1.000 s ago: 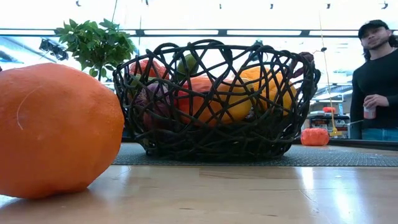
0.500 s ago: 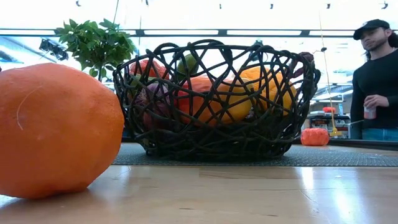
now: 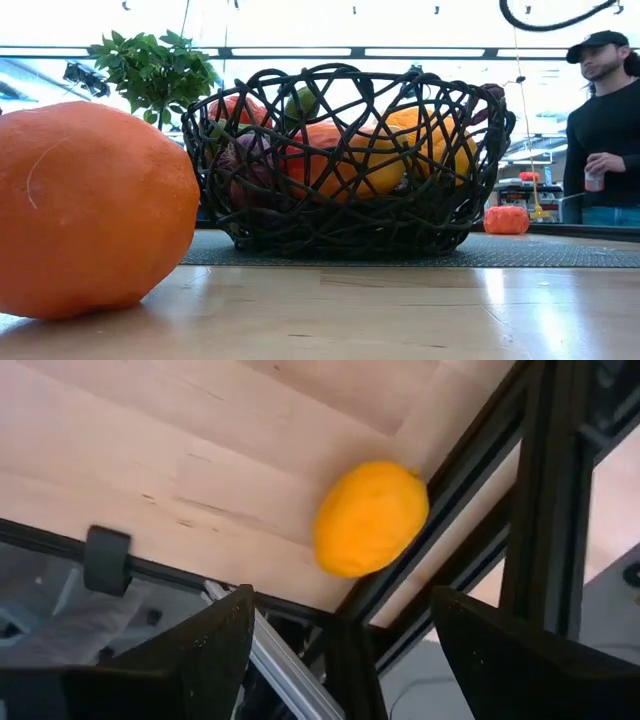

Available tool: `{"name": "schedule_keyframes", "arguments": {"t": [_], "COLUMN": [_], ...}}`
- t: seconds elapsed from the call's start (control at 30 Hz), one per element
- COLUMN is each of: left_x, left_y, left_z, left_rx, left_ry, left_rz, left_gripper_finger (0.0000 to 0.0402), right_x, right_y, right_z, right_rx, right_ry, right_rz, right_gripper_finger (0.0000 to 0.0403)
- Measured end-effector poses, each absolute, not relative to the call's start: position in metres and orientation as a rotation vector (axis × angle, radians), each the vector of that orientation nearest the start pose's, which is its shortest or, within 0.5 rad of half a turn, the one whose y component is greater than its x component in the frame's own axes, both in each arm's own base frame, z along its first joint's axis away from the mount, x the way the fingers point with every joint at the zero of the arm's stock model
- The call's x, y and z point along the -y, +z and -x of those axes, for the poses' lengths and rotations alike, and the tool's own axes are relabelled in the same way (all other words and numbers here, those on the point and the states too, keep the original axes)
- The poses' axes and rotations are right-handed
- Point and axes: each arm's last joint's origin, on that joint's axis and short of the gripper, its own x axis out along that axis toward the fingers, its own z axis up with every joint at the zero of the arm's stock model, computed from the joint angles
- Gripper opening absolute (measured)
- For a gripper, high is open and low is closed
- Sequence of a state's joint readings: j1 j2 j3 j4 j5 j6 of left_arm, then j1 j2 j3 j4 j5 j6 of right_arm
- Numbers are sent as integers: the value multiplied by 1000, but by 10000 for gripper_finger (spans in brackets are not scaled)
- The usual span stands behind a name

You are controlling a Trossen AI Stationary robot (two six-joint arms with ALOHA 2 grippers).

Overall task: Build produce basket
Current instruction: Put the yellow lemon into the black wire basket

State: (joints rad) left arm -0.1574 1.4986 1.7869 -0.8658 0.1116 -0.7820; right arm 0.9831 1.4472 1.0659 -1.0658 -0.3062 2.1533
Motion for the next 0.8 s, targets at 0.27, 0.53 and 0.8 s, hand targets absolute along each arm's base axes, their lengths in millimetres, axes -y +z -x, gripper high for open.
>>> {"name": "schedule_keyframes", "arguments": {"t": [0.27, 0.53, 0.8], "left_x": [56, 58, 57], "left_y": [441, 441, 441], "left_z": [-294, -294, -294], "left_rx": [-657, -657, -653], "left_ry": [-38, -41, -31], "left_rz": [731, 724, 721], "left_gripper_finger": [382, 382, 382], "right_x": [-213, -204, -200], "right_y": [204, 186, 181], "right_z": [-130, -121, -126], "right_rx": [-1820, -1955, -1851], "right_ry": [-649, -636, -763], "right_rz": [-1136, -1047, -1129], "right_gripper_finger": [308, 308, 308]}}
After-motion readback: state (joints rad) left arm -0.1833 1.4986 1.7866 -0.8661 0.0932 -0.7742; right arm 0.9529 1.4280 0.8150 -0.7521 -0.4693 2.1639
